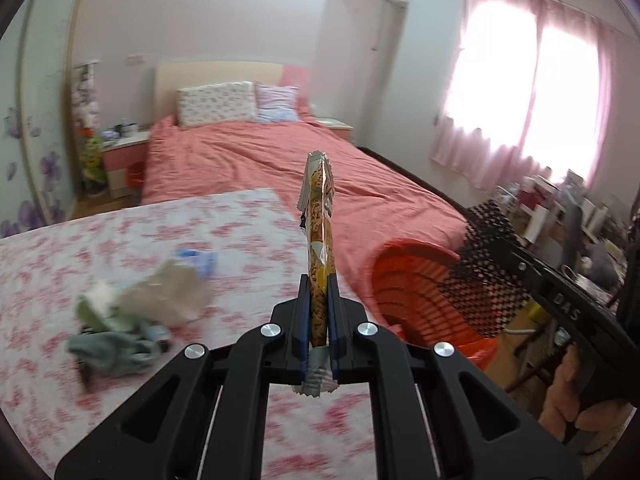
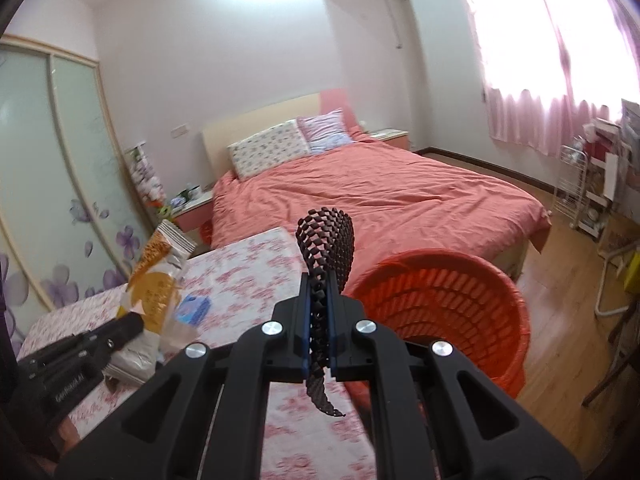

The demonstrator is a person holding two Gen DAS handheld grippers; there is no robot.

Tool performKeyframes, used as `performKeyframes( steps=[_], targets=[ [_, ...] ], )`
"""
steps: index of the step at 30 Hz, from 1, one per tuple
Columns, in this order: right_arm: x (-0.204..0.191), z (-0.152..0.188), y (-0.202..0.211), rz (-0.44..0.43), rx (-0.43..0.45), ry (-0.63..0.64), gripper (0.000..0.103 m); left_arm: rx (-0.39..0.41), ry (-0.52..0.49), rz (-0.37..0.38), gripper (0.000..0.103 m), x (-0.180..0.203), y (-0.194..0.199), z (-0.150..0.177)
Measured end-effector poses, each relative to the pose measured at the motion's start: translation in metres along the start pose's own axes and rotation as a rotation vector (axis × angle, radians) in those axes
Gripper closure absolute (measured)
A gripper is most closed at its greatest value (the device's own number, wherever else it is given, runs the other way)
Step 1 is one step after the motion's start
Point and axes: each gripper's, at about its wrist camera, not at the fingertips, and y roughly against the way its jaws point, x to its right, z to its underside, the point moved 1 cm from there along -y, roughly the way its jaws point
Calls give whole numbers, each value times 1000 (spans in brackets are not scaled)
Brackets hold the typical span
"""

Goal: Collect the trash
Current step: 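Carry the snack bag and mesh pad into the orange basket and open both tools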

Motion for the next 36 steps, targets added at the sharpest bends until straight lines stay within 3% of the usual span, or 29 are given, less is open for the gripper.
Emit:
performKeyframes(
  steps=[12, 27, 29, 31, 33, 35, 36],
  targets=[
    [77, 0, -33, 58, -21, -118, 95, -80, -73, 152, 95, 73, -71, -1],
    [124, 0, -68, 82, -20, -183, 95, -157, -125, 201, 95, 119, -115, 5],
    [129, 0, -74, 81, -26, -193, 91, -164, -129, 196, 94, 120, -119, 6],
    [131, 1, -78, 86, -31, -206, 89, -173, -128, 182, 89, 120, -123, 7],
    [135, 4, -83, 91, -42, -217, 79, -194, -116, 171, 80, 116, -128, 9],
    [137, 7, -85, 97, -50, -225, 70, -203, -103, 162, 61, 112, -130, 10],
    [137, 9, -86, 101, -55, -226, 70, -205, -97, 160, 61, 110, -130, 11]
  ],
)
